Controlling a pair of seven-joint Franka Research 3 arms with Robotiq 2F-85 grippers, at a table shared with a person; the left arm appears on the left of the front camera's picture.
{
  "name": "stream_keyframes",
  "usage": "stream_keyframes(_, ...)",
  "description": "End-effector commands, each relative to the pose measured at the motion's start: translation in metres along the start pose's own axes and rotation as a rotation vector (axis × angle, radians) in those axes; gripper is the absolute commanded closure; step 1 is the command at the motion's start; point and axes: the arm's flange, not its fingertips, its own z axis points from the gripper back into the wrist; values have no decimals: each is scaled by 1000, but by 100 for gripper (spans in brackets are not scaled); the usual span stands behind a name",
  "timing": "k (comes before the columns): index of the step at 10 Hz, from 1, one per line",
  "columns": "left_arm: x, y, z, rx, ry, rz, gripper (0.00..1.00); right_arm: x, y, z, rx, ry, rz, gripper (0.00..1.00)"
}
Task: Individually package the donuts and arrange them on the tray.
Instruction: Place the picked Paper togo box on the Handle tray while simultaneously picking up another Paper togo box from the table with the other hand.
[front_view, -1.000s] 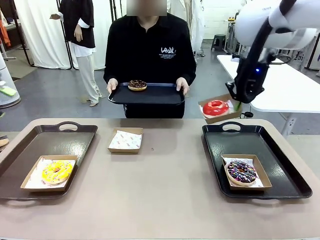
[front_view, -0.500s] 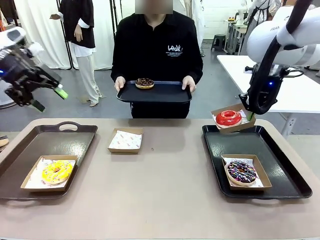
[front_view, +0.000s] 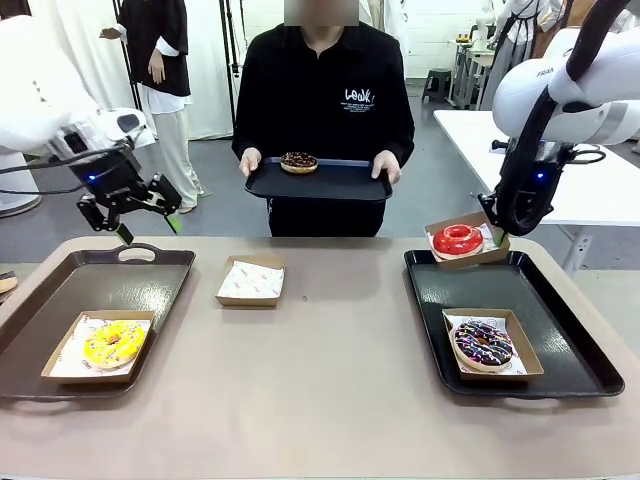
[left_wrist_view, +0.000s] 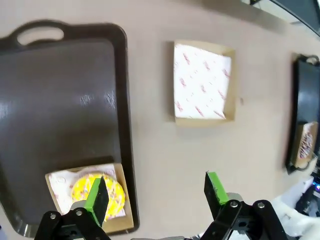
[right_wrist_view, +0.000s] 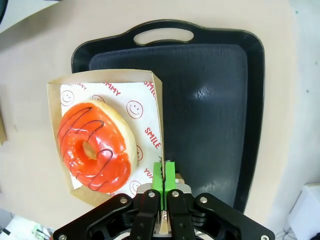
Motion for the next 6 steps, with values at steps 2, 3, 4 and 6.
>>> stream_keyframes(2,5,1,-13,-8,-36,-30,0,-3,0,5,0,2,4,99)
stream_keyframes(3,5,-2,-10,21,-9,-10,0,-3,0,5,0,2,4,99)
stream_keyframes(4,5,-2,-10,21,-9,-10,0,-3,0,5,0,2,4,99)
stream_keyframes(6,5,-2,-10,21,-9,-10,0,-3,0,5,0,2,4,99)
